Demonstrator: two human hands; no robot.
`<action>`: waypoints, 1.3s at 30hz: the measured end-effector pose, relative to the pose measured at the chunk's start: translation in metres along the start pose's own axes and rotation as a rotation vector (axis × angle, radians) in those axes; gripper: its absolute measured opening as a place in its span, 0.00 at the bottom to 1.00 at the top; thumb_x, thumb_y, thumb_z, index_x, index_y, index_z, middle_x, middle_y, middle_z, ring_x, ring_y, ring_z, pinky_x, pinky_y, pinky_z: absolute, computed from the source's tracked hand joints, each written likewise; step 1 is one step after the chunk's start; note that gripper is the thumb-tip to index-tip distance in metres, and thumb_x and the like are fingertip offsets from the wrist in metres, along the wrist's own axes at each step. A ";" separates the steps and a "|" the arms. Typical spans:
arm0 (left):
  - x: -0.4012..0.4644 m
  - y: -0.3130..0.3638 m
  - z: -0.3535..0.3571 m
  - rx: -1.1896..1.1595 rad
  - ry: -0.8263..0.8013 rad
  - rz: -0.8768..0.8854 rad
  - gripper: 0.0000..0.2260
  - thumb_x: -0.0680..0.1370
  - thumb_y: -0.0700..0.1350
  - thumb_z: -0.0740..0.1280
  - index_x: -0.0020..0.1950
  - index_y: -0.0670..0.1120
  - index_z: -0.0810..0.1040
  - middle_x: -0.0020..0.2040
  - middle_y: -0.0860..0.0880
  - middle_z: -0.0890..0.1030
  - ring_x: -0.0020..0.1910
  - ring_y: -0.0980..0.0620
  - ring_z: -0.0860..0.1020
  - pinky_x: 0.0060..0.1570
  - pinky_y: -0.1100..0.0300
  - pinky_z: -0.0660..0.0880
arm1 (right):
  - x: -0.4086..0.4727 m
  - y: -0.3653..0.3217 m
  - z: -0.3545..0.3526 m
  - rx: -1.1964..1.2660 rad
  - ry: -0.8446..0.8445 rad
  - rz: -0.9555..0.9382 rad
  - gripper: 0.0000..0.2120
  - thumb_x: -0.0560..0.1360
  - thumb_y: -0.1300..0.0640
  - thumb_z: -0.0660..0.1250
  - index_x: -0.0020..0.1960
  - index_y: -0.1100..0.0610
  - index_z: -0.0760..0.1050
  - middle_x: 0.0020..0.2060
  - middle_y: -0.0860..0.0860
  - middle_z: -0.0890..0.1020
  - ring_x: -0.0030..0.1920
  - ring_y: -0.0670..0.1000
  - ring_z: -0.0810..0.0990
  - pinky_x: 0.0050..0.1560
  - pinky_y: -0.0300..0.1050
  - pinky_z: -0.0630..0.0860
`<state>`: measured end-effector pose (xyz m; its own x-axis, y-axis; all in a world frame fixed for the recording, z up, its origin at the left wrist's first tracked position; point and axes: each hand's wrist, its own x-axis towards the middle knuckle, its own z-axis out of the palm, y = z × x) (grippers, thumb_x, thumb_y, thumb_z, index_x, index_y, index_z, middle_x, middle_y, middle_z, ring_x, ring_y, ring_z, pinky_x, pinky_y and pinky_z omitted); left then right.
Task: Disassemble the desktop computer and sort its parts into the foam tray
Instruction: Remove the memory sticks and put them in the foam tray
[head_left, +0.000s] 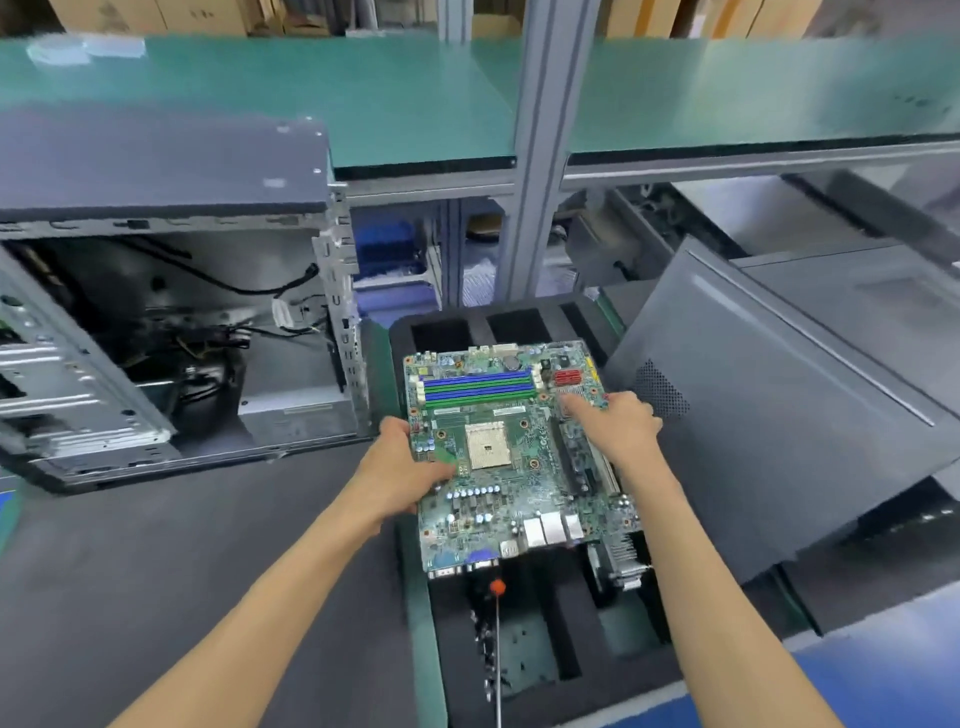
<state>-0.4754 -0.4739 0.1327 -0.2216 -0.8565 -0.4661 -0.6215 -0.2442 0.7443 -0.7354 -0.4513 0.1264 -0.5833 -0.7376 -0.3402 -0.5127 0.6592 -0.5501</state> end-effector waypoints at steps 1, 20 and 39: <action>0.009 0.004 0.006 0.003 0.012 -0.002 0.36 0.75 0.50 0.75 0.74 0.44 0.58 0.49 0.48 0.77 0.34 0.55 0.76 0.30 0.62 0.71 | 0.011 0.001 -0.001 -0.014 0.011 -0.007 0.41 0.77 0.33 0.63 0.75 0.65 0.66 0.72 0.62 0.69 0.73 0.63 0.64 0.70 0.54 0.61; 0.136 0.028 0.075 0.052 0.089 -0.039 0.40 0.75 0.43 0.74 0.81 0.47 0.53 0.71 0.42 0.64 0.49 0.51 0.73 0.33 0.68 0.66 | 0.130 0.009 0.023 -0.060 0.026 -0.037 0.43 0.76 0.39 0.70 0.78 0.65 0.60 0.69 0.66 0.67 0.71 0.64 0.61 0.68 0.55 0.63; 0.069 0.030 0.024 0.124 0.144 0.255 0.13 0.79 0.45 0.67 0.63 0.55 0.74 0.54 0.52 0.76 0.44 0.60 0.76 0.44 0.69 0.72 | 0.038 -0.049 0.032 0.163 0.068 -0.473 0.26 0.80 0.49 0.68 0.74 0.57 0.68 0.70 0.54 0.73 0.72 0.55 0.67 0.71 0.51 0.64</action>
<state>-0.5273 -0.5298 0.1115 -0.2791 -0.9407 -0.1926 -0.6480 0.0365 0.7607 -0.7123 -0.5164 0.1154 -0.3533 -0.9352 0.0229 -0.6290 0.2194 -0.7458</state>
